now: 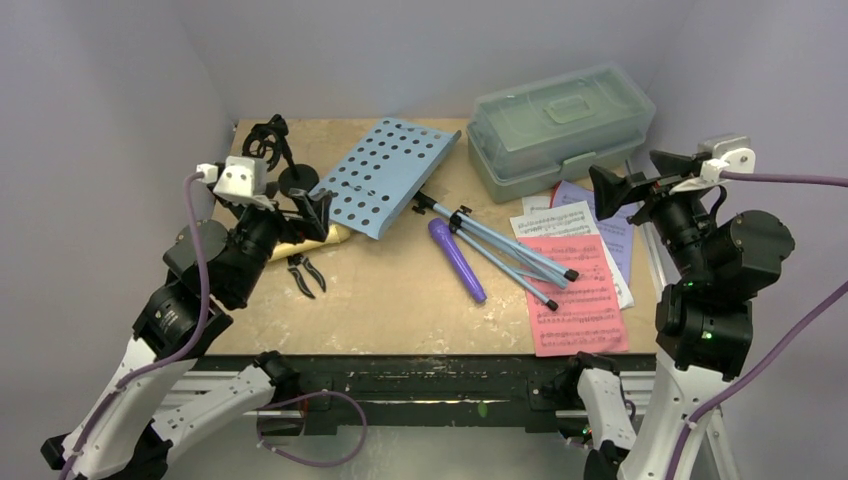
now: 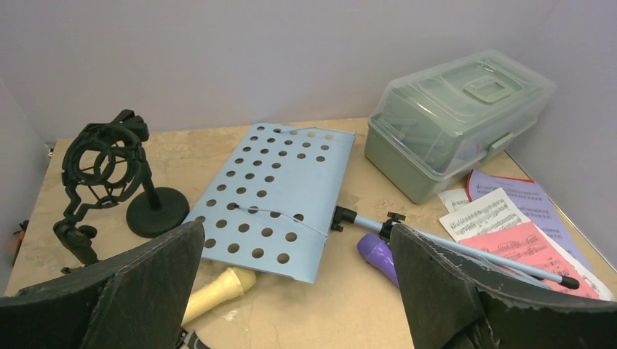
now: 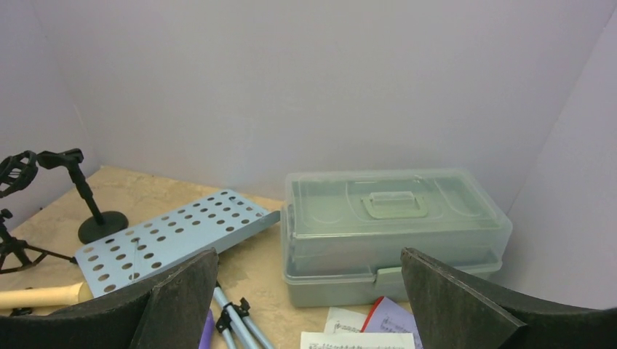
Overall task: Pack up the instrument practice props
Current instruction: Reset both arms
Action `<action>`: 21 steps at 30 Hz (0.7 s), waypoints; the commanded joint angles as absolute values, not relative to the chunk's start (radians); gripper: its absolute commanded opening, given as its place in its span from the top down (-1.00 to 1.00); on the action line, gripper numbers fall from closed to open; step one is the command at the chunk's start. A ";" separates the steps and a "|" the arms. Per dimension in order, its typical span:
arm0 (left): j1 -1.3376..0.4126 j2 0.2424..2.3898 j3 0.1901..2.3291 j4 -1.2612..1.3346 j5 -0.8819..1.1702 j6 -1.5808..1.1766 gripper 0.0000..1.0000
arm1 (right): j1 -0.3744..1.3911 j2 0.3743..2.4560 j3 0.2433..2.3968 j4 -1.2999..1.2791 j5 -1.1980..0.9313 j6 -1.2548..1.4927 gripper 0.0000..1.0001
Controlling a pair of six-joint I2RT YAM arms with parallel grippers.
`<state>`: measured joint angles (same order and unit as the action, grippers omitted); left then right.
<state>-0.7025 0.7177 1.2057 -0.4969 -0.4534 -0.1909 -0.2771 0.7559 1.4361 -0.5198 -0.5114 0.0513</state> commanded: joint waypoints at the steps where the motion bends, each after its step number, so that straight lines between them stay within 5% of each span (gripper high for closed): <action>1: -0.699 0.685 1.229 -0.513 -0.466 -0.197 -1.00 | -0.284 0.748 1.443 -0.531 -0.475 0.092 -0.98; 21: -0.698 0.618 1.173 -0.509 -0.424 -0.262 -1.00 | -0.283 0.697 1.377 -0.486 -0.521 0.054 -0.98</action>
<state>-0.7025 0.6231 1.1793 -0.5194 -0.4419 -0.2512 -0.2771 0.7036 1.3930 -0.5110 -0.5167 0.0601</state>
